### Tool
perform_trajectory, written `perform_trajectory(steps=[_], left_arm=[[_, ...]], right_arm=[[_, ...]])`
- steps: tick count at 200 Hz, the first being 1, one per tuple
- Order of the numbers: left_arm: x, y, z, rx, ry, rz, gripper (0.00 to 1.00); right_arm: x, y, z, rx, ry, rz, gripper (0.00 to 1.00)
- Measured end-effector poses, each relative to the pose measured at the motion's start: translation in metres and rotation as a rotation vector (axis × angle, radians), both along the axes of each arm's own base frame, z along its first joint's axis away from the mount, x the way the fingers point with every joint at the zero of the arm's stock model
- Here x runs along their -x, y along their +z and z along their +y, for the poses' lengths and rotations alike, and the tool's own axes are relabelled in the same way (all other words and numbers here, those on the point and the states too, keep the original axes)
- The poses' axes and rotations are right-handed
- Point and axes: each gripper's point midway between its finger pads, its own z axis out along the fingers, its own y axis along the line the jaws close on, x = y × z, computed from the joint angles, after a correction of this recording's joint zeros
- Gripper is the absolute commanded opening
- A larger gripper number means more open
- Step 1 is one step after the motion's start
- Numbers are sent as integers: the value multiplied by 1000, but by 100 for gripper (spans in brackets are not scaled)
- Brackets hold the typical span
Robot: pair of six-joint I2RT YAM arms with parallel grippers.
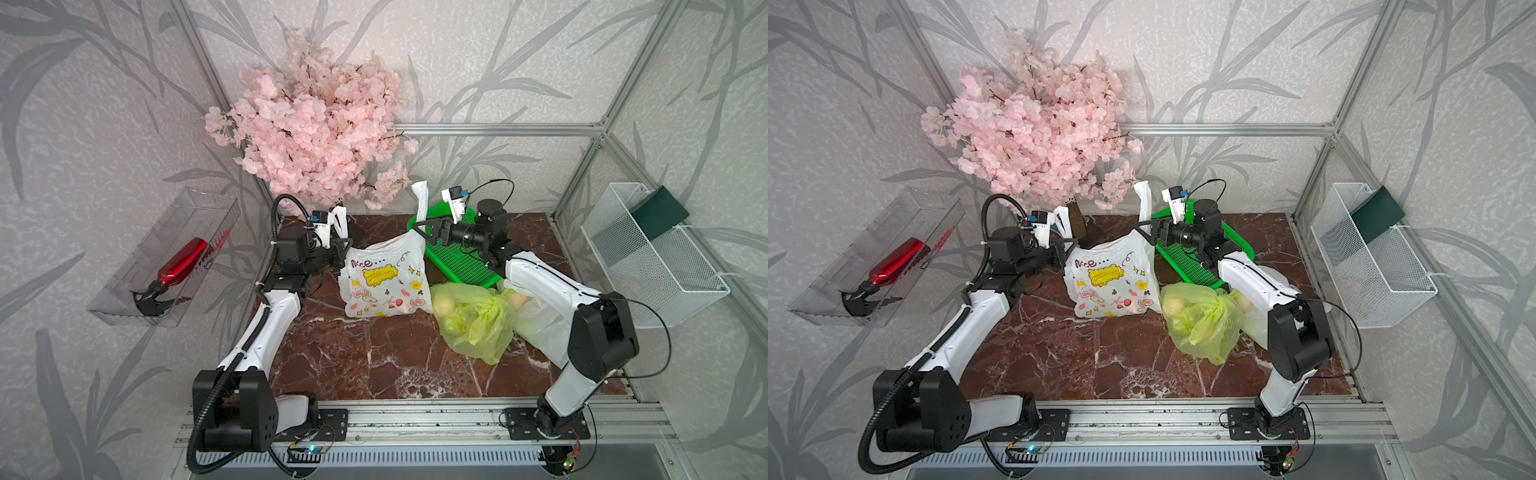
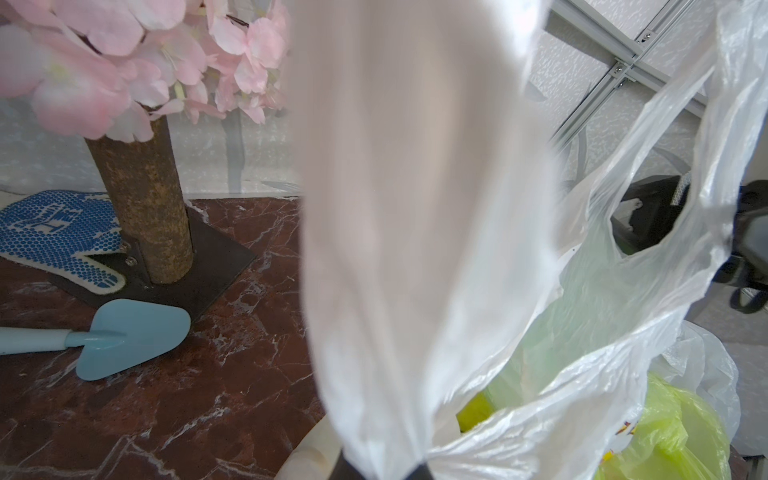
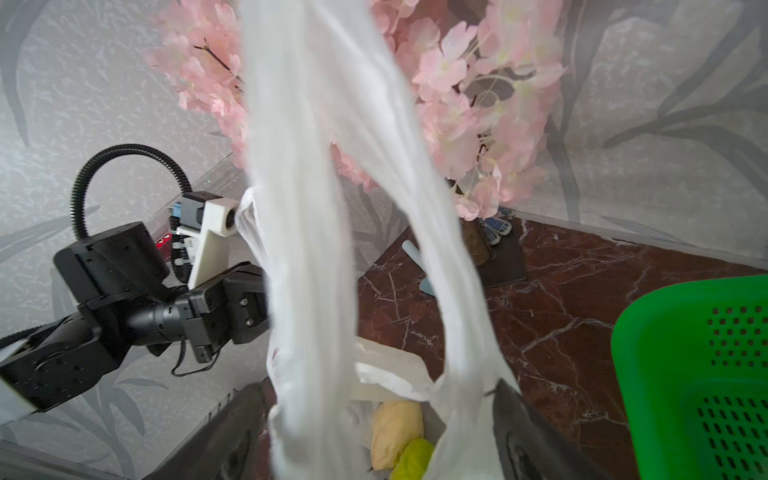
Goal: Place the pears into plastic bags & tie knots
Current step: Tie the plastic bag at the center of the board.
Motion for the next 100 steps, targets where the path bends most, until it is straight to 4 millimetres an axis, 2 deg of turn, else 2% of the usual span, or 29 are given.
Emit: perform_trajectory(steps=[25,43,57,66,83,100], left_arm=[[1,-2,0,-2,0,11,0],[3,-2,1,-2,1,14,0],[3,-1,1,0,2,12,0],[3,-1,1,1,3,13,0],[4,-1,2,1,6,29,0],[3,3,3,-3,10,49,0]], right_arm=[[-9,-18,1,26,-15,8,84],[-11,-18,2,26,-15,-9,81],[-13,-16,4,15,-11,-33,73],[-15,-15,5,7,-10,-44,64],[-18,-14,8,-15,-2,-65,37],[-21,-16,10,-31,5,-70,17]])
